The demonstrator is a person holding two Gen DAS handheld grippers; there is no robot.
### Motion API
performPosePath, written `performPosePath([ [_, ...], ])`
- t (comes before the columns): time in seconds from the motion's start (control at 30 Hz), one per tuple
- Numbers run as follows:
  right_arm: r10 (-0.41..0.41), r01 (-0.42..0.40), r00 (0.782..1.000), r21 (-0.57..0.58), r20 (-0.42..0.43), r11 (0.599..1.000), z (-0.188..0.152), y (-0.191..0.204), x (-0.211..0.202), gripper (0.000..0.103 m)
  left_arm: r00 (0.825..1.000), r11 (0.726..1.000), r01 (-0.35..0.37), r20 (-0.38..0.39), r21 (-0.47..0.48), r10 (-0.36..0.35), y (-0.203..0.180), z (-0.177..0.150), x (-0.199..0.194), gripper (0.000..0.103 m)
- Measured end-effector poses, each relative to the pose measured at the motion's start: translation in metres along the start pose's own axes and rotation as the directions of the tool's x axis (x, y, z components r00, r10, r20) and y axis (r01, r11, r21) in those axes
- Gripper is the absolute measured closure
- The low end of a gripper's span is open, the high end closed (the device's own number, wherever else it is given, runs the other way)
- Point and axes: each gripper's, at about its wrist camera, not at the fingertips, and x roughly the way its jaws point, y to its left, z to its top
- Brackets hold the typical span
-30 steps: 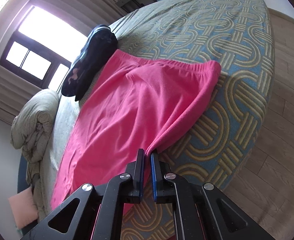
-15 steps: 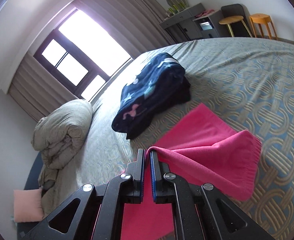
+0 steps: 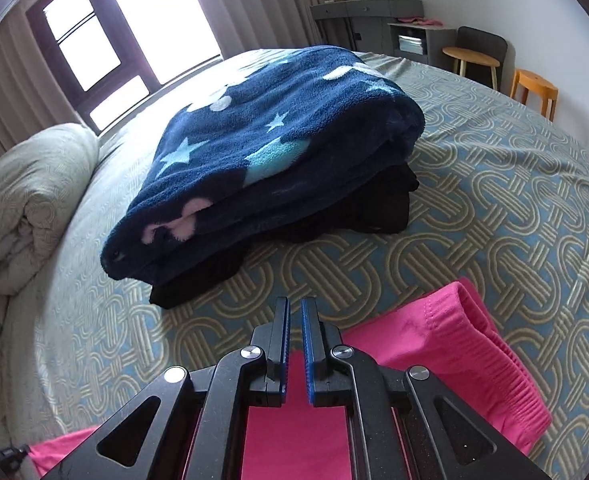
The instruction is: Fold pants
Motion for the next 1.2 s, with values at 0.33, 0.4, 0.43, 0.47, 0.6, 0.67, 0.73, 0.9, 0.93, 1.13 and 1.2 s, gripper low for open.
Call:
performPosePath([
  [0.33,-0.092,0.086,0.994,-0.117,-0.051,0.989,0.01,-0.088,-0.022,0.048,0.998,0.998,-0.015,0.068,0.053,0.011,0.031,-0.024,-0.032,0.088],
  [0.4,-0.064,0.057,0.995,-0.097,-0.073,0.994,0.01,-0.103,-0.02,0.041,0.997,0.997,-0.013,0.08,0.074,0.007,0.029,-0.033,-0.041,0.076],
  [0.43,-0.045,0.037,0.995,-0.092,-0.091,0.995,0.01,-0.108,-0.018,0.036,0.996,0.996,-0.017,0.084,0.085,0.01,0.028,-0.038,-0.044,0.073],
  [0.47,-0.026,0.016,0.994,-0.09,-0.105,0.996,0.009,-0.11,-0.014,0.035,0.996,0.995,-0.024,0.088,0.099,0.015,0.026,-0.044,-0.048,0.073],
  [0.6,0.023,-0.034,0.994,-0.103,-0.107,0.994,0.004,-0.106,-0.002,0.04,0.996,0.989,-0.048,0.081,0.136,0.037,0.019,-0.06,-0.058,0.073],
  [0.67,-0.031,0.019,0.995,-0.121,-0.096,0.993,0.005,-0.1,0.005,0.096,0.997,0.991,-0.05,0.073,0.125,0.041,0.021,-0.065,-0.064,0.073],
  [0.73,-0.038,0.035,0.998,-0.054,-0.053,0.998,0.01,-0.104,0.005,0.096,0.997,0.995,-0.038,0.075,0.096,0.031,0.027,-0.073,-0.076,0.072],
  [0.9,-0.082,0.082,0.991,-0.003,-0.106,0.997,0.018,-0.117,0.024,0.08,0.99,0.995,-0.091,0.111,0.044,0.086,0.057,-0.098,-0.112,0.072],
  [0.93,-0.106,0.104,0.991,-0.023,-0.086,0.994,0.019,-0.114,0.019,0.069,0.987,0.993,-0.114,0.119,0.037,0.109,0.064,-0.103,-0.119,0.071],
  [1.13,-0.167,0.174,0.974,-0.034,0.152,0.984,0.007,-0.097,-0.057,0.042,0.973,0.982,-0.185,0.145,0.022,0.18,0.099,-0.133,-0.146,0.068],
  [1.2,-0.064,0.082,0.98,-0.089,0.187,0.993,-0.005,-0.08,-0.085,0.041,0.97,0.982,-0.186,0.165,0.035,0.178,0.098,-0.139,-0.147,0.064],
])
